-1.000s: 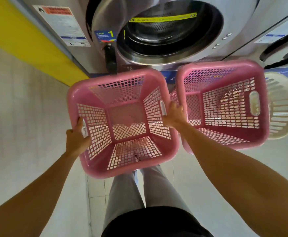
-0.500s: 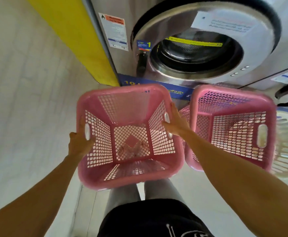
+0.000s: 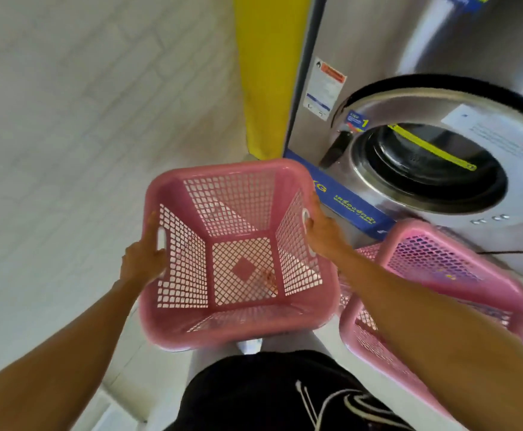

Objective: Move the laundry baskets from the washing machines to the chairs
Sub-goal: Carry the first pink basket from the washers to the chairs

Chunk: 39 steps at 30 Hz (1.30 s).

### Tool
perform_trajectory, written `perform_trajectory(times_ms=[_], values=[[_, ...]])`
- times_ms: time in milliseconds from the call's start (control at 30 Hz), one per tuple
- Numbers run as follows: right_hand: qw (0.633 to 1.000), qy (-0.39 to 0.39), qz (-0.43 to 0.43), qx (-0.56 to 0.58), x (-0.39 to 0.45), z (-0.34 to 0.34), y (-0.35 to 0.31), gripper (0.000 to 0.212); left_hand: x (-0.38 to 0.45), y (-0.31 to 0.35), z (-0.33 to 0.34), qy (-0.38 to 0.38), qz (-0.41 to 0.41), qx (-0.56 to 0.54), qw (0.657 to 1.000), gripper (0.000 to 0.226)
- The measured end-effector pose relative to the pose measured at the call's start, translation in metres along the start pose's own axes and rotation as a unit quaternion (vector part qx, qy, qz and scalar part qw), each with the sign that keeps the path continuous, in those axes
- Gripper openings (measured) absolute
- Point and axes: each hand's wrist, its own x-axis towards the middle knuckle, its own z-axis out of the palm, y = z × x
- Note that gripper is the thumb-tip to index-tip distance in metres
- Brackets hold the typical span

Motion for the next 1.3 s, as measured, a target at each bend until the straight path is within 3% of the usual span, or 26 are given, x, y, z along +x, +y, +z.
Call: perform_trajectory(times_ms=[333, 600, 867, 1033, 1300], values=[[0.976, -0.052, -0.125, -0.17, -0.008, 0.024, -0.065, 0.064, -0.116, -0.068, 0.017, 0.058, -0.125, -0.1, 0.985, 0.086], [0.911, -0.05, -0.288, -0.29, -0.053, 0.07, -0.096, 0.071, -0.254, -0.115, 0.063, 0.15, -0.221, -0.165, 0.95, 0.084], [0.84, -0.1, -0.427, -0.319, -0.176, 0.122, -0.105, 0.069, -0.447, -0.115, 0.139, 0.235, -0.345, -0.258, 0.871, 0.076], [0.795, -0.113, -0.506, -0.314, -0.265, 0.173, -0.12, 0.068, -0.56, -0.117, 0.182, 0.272, -0.466, -0.288, 0.791, 0.075], [0.721, -0.159, -0.588, -0.329, -0.355, 0.241, -0.127, 0.067, -0.665, -0.112, 0.237, 0.342, -0.561, -0.324, 0.681, 0.071]])
